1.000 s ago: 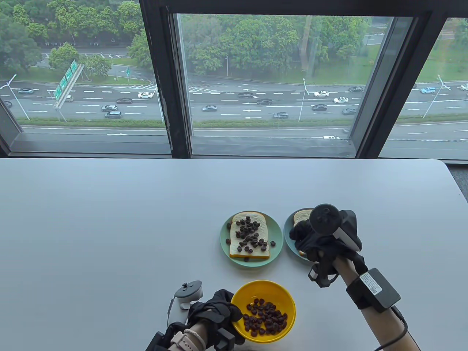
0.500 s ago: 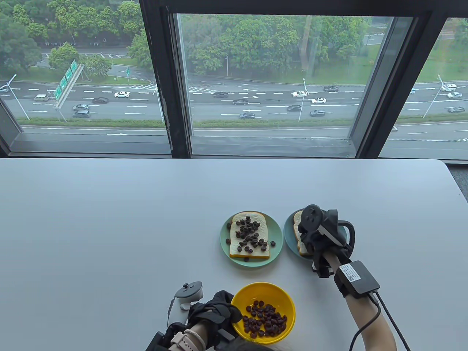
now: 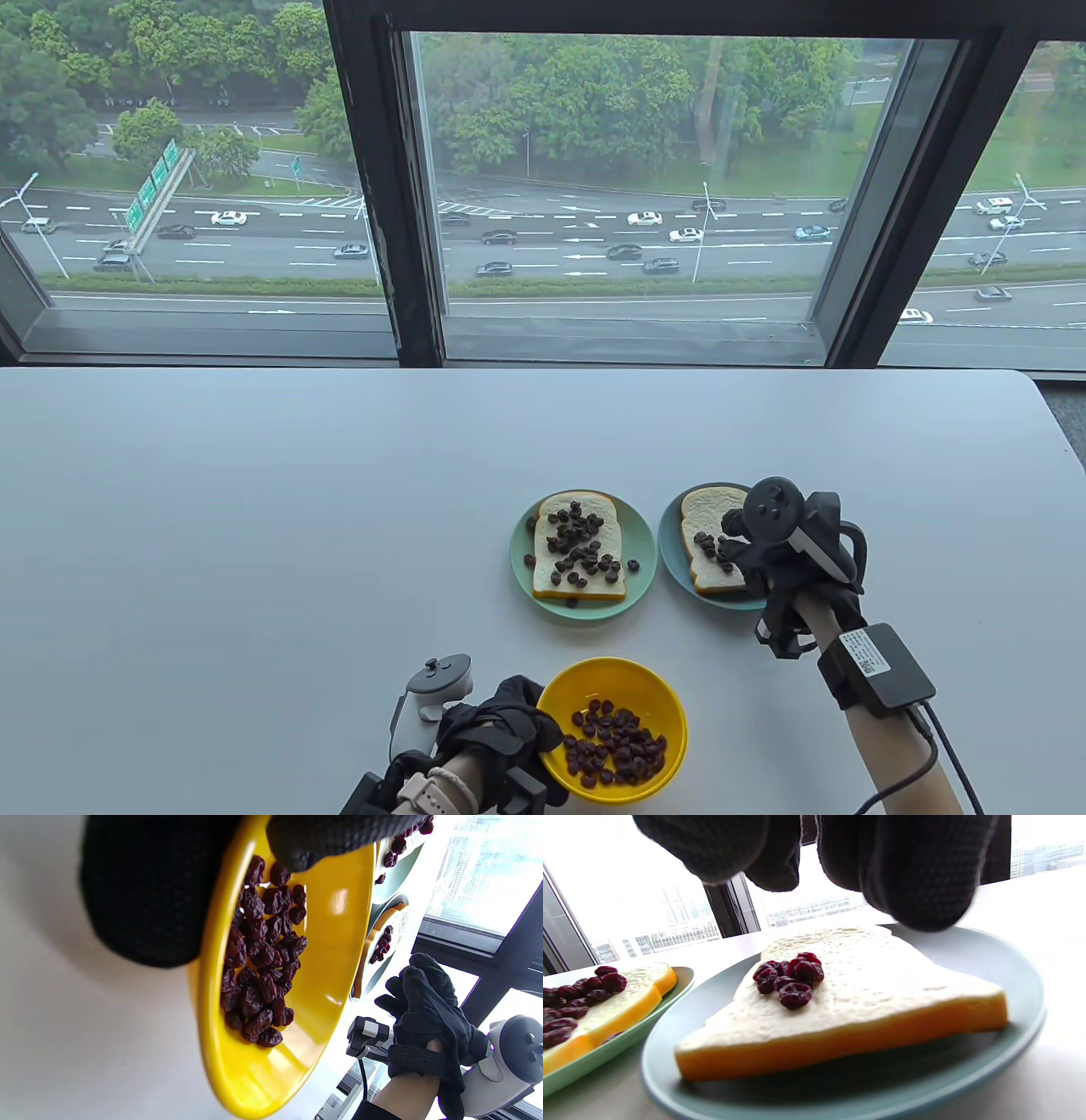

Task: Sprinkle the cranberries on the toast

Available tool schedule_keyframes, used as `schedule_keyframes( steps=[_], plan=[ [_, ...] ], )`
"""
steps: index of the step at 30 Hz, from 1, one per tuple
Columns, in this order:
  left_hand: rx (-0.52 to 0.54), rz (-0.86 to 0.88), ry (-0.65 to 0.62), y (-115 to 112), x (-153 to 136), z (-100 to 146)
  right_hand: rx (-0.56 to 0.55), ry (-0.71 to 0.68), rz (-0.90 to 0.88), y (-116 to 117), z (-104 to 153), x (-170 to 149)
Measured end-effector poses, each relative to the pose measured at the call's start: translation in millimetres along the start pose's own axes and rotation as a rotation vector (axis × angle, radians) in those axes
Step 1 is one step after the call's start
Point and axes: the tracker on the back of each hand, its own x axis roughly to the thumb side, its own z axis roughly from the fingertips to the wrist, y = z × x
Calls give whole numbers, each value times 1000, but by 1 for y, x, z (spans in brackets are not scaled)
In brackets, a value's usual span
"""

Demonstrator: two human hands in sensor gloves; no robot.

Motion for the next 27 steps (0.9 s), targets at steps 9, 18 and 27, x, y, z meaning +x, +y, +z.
schedule_keyframes(
  steps=[9,18,27],
  plan=[
    [19,3,-22,1,2,0,234,-503,-95,-13,88,86],
    [22,16,-68,-1,8,6,538,-719,146,24,136,145],
    [35,27,-110,-5,7,7,541,-761,452,71,149,168]
  ],
)
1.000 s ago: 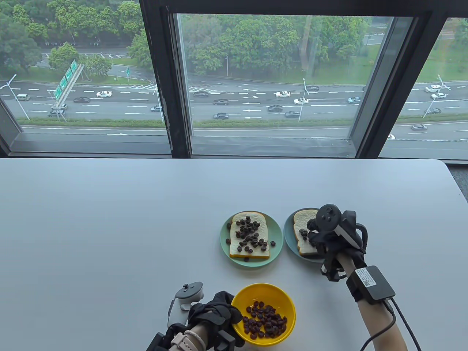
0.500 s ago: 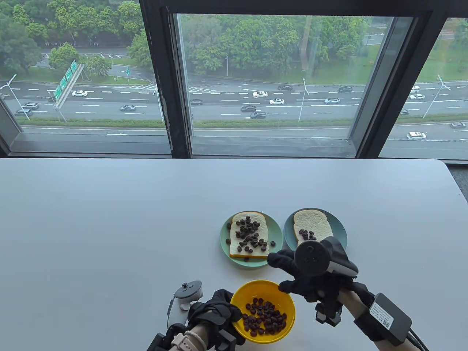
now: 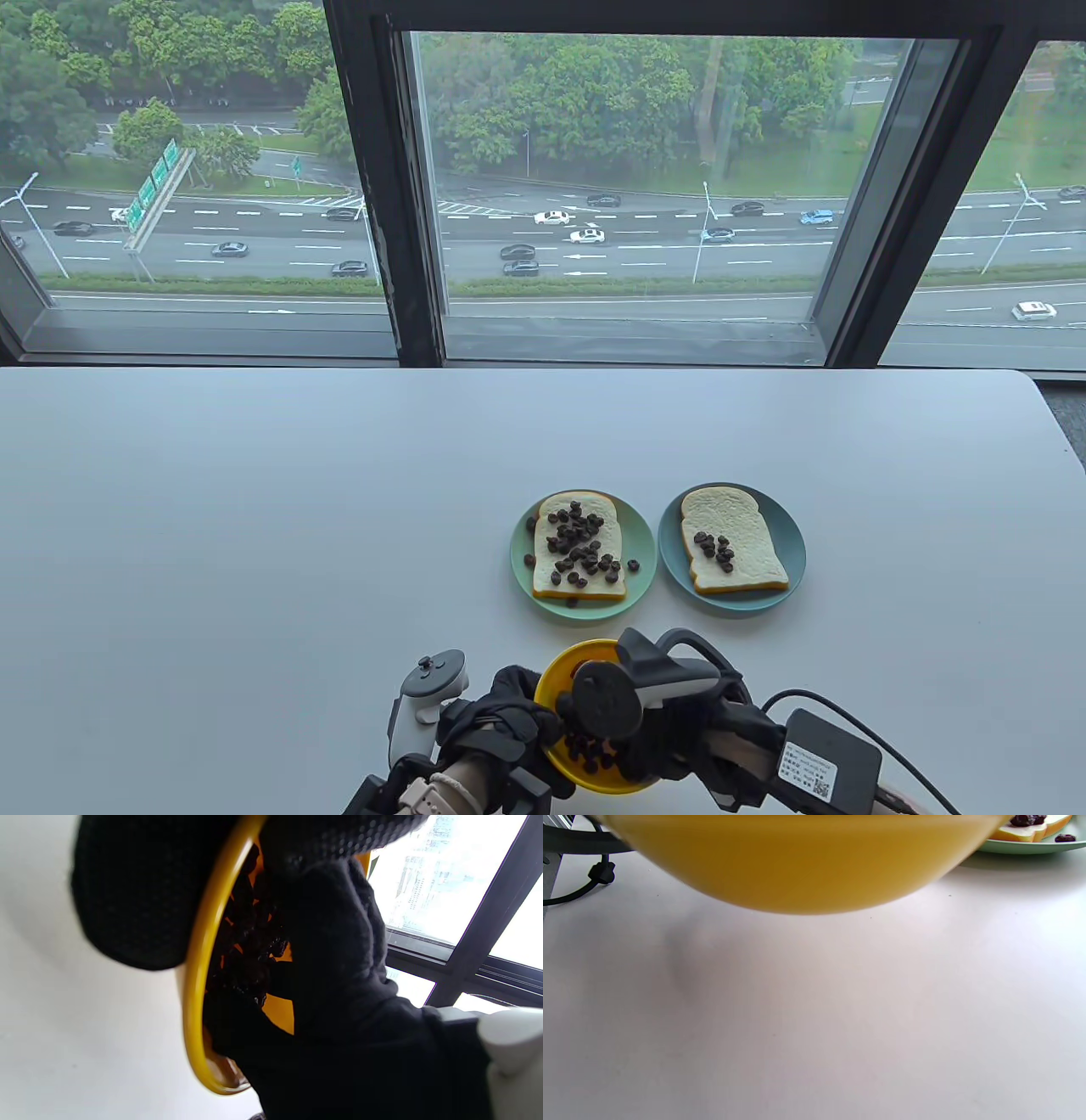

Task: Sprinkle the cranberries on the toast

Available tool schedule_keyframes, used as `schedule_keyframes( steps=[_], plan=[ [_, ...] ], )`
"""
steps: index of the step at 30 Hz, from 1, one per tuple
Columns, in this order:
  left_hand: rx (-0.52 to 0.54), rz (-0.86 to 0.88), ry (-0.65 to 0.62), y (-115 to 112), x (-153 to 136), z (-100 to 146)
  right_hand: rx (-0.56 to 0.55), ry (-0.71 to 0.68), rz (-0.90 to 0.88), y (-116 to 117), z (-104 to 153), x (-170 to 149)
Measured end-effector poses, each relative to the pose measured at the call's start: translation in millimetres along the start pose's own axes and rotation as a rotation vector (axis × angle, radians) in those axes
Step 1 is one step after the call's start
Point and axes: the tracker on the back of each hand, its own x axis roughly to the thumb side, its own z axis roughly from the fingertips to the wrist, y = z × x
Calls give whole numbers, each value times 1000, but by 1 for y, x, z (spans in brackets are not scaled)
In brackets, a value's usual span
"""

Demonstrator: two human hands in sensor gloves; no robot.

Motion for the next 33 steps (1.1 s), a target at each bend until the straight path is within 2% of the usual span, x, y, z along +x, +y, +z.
schedule_keyframes(
  steps=[2,5,8,16,18,20,24,30,33],
  plan=[
    [19,4,-4,0,-2,1,-70,12,86,2,-2,8],
    [-7,45,-16,-3,-3,-1,-298,57,171,-2,-3,12],
    [-17,32,-6,-5,-4,-4,-206,54,199,-1,-5,13],
    [-5,-11,45,-2,-9,-6,-301,31,94,7,-3,5],
    [0,-28,61,-1,-9,-6,-357,29,65,4,2,2],
    [9,-40,74,1,-9,-5,-443,37,46,-1,10,-3],
    [15,-33,71,2,-7,-1,-532,57,-53,-15,26,-19],
    [-12,-27,73,-1,-7,-2,-567,62,-233,-38,41,-42],
    [-24,-39,75,-1,-7,-3,-605,159,-269,-53,46,-75]
  ],
)
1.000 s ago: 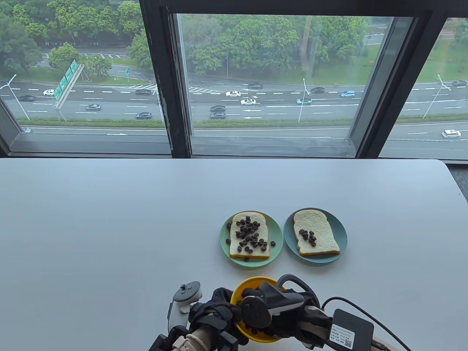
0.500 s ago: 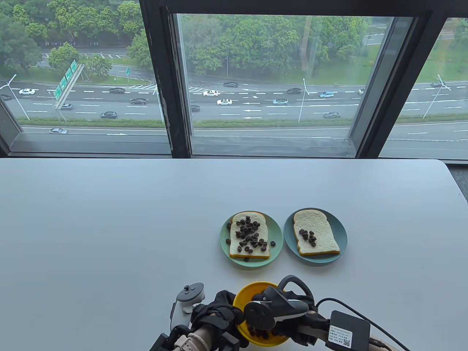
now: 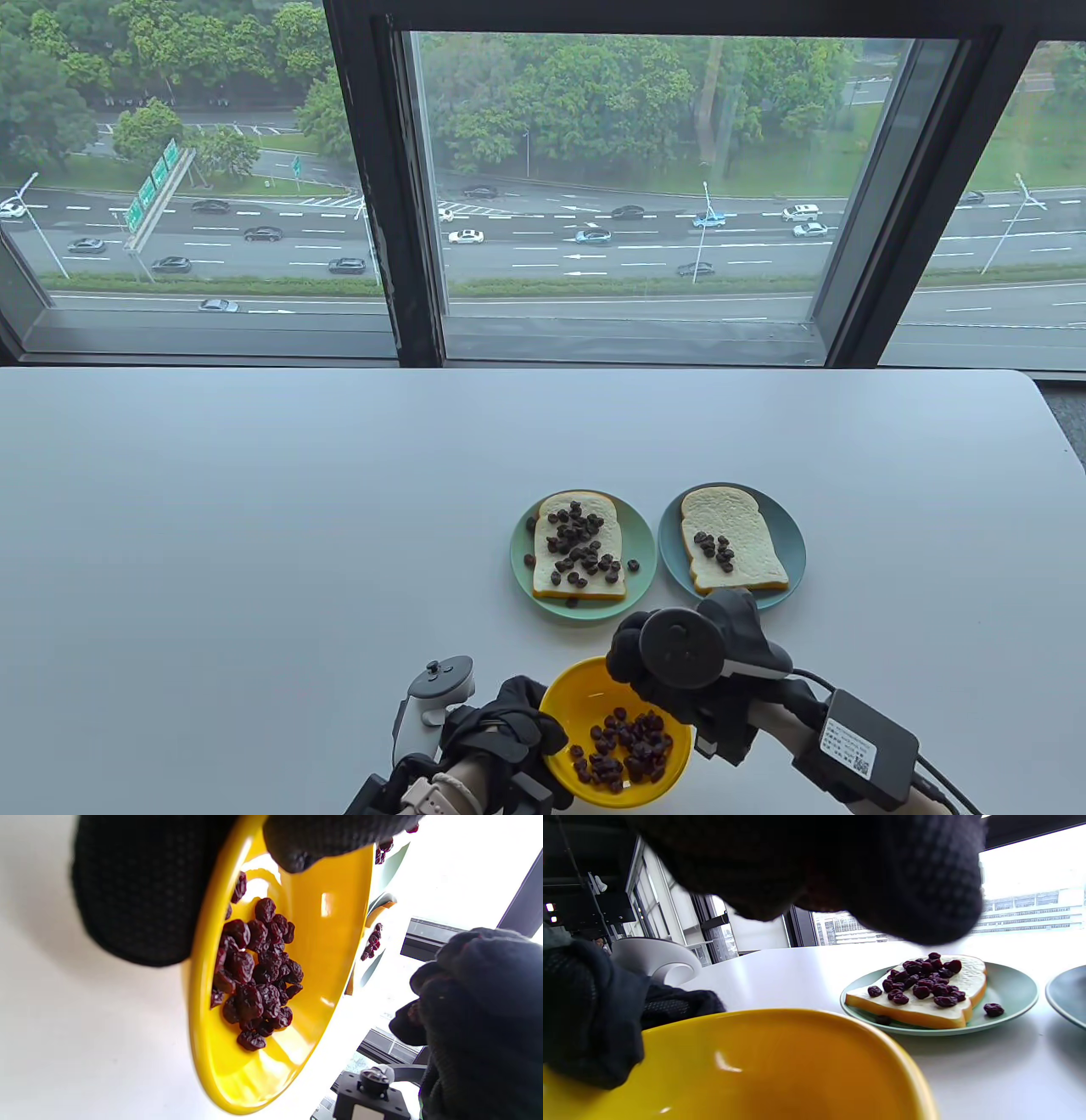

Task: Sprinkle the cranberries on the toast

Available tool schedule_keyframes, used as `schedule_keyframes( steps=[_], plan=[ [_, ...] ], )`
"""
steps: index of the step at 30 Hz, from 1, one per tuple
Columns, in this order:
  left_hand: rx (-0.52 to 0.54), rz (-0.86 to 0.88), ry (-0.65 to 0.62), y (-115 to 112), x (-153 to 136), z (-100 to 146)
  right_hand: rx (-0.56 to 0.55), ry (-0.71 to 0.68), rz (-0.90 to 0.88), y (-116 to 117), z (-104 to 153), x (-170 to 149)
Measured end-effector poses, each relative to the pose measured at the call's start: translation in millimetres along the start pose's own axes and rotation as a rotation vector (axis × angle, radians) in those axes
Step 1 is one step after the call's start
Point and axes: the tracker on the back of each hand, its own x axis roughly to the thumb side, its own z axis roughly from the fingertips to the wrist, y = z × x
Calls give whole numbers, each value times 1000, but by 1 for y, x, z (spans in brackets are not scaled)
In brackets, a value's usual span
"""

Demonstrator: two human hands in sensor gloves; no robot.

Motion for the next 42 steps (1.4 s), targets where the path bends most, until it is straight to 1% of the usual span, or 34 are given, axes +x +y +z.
schedule_keyframes(
  steps=[2,3,6,9,12,14,16,20,23,25,29,32,35,36,38,42],
  plan=[
    [-8,0,1,0,0,0,-26,83,-5,-10,-10,-24],
    [-14,5,3,0,1,0,-42,147,-4,-14,-18,-43],
    [-25,10,4,-1,1,1,-64,326,48,-13,-42,-98],
    [-34,6,3,0,1,1,-47,499,76,0,-62,-149],
    [-40,3,6,0,1,0,-32,596,36,18,-75,-183],
    [-43,4,11,-1,1,1,-36,641,16,27,-80,-196],
    [-47,6,14,-1,1,2,-5,665,11,38,-85,-204],
    [-51,9,18,-1,1,2,-3,663,71,43,-88,-202],
    [-54,8,25,-2,1,2,24,646,121,42,-86,-198],
    [-53,6,28,-3,0,2,18,633,160,40,-82,-196],
    [-50,-2,22,-4,1,3,-12,617,190,30,-71,-192],
    [-46,-4,13,-5,2,4,-53,583,163,17,-58,-181],
    [-40,-8,2,-5,3,5,-68,521,123,6,-43,-161],
    [-36,-8,-3,-6,4,5,-67,475,103,2,-37,-149],
    [-33,-8,-12,-7,5,6,-43,373,42,-3,-24,-123],
    [-17,-6,-33,-8,8,9,65,131,-123,-6,1,-57]
  ],
)
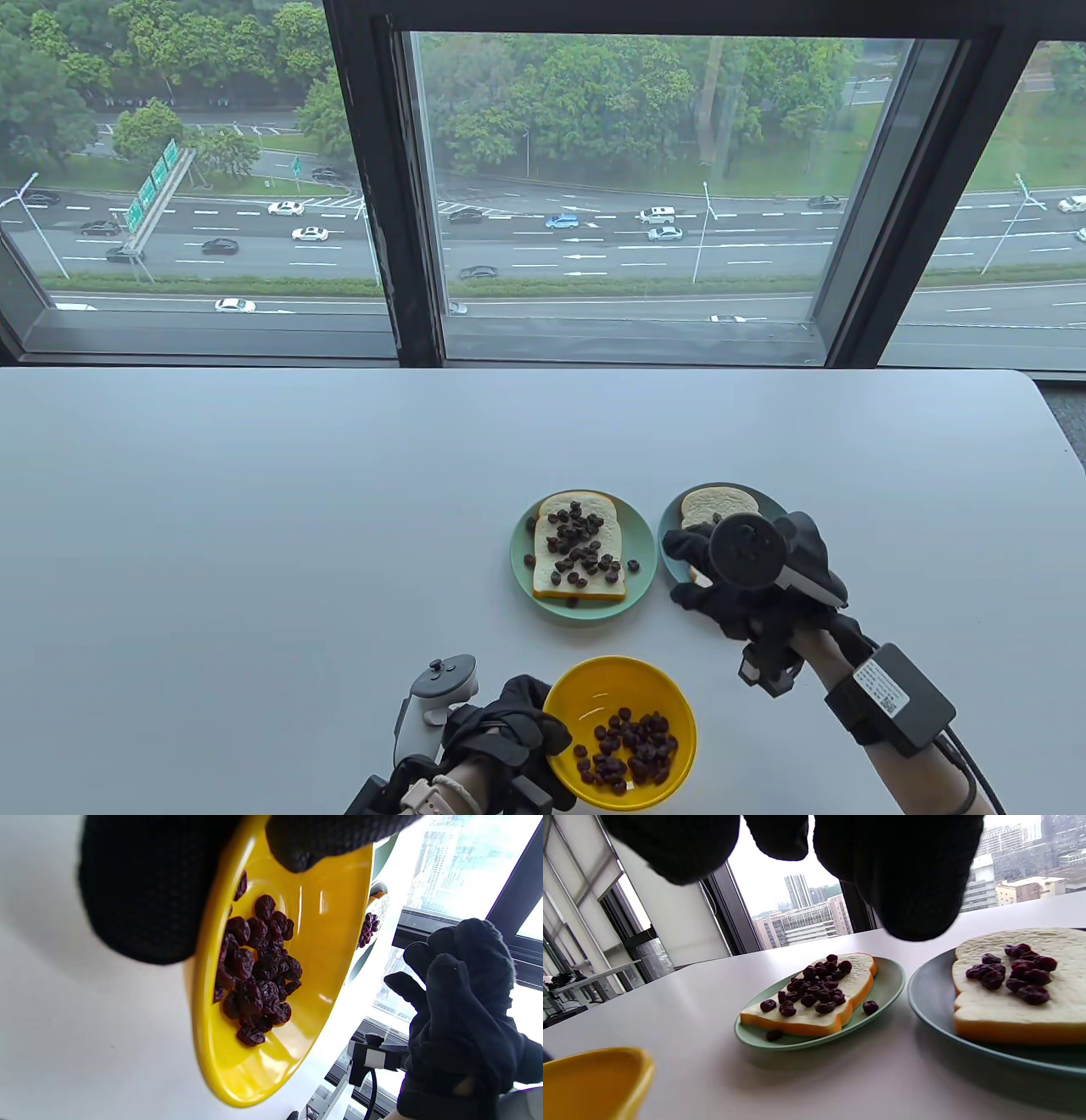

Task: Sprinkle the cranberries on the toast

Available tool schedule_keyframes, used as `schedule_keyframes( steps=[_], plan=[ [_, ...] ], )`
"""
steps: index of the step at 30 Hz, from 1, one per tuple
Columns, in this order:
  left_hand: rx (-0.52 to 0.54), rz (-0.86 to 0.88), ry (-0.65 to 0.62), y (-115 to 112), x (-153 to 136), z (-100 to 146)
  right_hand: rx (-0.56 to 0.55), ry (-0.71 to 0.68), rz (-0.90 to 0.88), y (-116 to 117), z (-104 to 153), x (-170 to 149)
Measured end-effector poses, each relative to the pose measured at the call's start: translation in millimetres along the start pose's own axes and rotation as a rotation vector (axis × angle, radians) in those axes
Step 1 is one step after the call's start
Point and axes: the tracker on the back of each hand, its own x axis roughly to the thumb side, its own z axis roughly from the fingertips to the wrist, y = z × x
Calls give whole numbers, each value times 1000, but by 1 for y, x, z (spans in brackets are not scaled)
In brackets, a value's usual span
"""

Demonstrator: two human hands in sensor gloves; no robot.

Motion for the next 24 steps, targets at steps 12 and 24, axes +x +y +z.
schedule_keyframes(
  steps=[12,24],
  plan=[
    [35,46,-59,-4,6,9,448,-192,186,62,32,82],
    [-4,59,-85,-12,3,11,280,-335,424,92,32,102]
  ],
)
